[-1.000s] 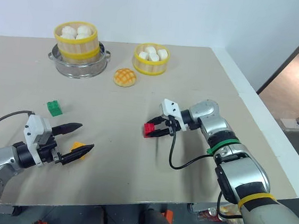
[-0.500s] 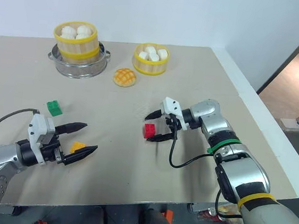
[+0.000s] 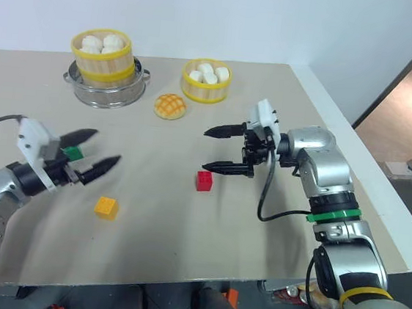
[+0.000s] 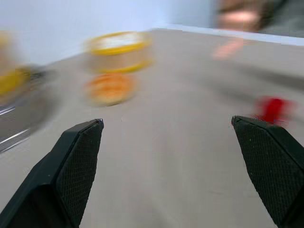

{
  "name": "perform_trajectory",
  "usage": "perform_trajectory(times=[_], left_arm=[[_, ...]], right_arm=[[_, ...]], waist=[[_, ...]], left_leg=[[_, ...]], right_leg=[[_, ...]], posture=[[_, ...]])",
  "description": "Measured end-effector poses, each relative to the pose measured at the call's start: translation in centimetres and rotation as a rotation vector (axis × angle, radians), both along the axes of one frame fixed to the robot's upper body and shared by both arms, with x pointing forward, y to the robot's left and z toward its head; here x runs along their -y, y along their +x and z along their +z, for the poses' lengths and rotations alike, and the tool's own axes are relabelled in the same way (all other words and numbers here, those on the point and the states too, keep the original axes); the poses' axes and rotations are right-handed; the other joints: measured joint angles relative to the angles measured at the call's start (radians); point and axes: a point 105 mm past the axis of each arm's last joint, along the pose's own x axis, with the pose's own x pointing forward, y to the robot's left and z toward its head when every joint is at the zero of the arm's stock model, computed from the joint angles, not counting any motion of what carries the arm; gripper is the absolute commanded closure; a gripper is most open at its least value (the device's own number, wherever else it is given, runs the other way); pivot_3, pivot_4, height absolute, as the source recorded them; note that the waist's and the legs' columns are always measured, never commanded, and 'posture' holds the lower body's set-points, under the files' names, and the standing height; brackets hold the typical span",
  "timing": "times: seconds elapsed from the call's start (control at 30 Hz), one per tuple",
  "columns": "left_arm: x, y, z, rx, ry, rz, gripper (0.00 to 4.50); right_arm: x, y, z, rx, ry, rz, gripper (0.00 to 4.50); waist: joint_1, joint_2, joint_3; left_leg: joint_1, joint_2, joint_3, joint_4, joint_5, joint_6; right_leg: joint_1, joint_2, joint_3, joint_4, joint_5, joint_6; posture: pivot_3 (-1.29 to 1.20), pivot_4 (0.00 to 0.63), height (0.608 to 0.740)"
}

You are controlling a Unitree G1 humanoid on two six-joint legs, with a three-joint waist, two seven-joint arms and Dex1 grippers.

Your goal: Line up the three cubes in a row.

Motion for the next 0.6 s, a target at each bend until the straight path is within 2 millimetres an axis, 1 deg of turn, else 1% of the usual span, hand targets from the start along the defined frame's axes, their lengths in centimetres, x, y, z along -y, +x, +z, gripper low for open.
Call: perform_trajectory(times=[0.07, 0.2, 0.3, 0.47, 0.6], left_arm=[[-1.2, 0.6, -0.2, -0.005, -0.023, 0.109, 0.00], [-2.4, 1.2, -0.9, -0.040, -0.070, 0.270, 0.00], [-2.9, 1.5, -1.6, -0.082, -0.096, 0.361, 0.00], [-3.5, 2.6, -2.0, -0.140, -0.152, 0.518, 0.00], [-3.6, 3.2, -2.5, -0.189, -0.210, 0.620, 0.00]], right_arm=[[-0.2, -0.6, -0.2, -0.008, 0.009, -0.005, 0.05], [0.0, -1.1, -0.9, -0.026, 0.013, -0.033, 0.05], [0.3, -0.9, -0.8, -0.018, 0.009, -0.057, 0.05], [0.5, -0.9, -0.7, 0.012, 0.000, -0.059, 0.05], [0.6, -0.7, -0.7, 0.007, 0.002, -0.067, 0.05]], waist=[[0.001, 0.000, 0.000], [0.001, 0.000, 0.000], [0.000, -0.001, 0.000], [0.001, -0.002, -0.001], [0.000, -0.002, -0.001]], left_leg=[[0.000, 0.000, 0.000, 0.000, 0.000, 0.000], [-0.001, -0.002, 0.001, 0.001, 0.000, 0.000], [-0.001, -0.002, 0.001, 0.002, 0.000, 0.000], [-0.001, -0.002, 0.001, 0.002, 0.000, 0.000], [-0.001, -0.002, 0.001, 0.002, 0.000, 0.000]], right_leg=[[0.000, 0.000, 0.000, 0.000, 0.000, 0.000], [0.000, -0.001, 0.001, -0.001, 0.001, 0.002], [0.000, -0.001, 0.002, -0.001, 0.002, 0.003], [0.000, -0.001, 0.002, -0.001, 0.002, 0.003], [0.000, 0.000, 0.002, -0.001, 0.003, 0.004]], posture=[[0.00, 0.150, 0.740], [0.00, 0.150, 0.740], [0.00, 0.150, 0.740], [0.00, 0.150, 0.740], [0.00, 0.150, 0.740]])
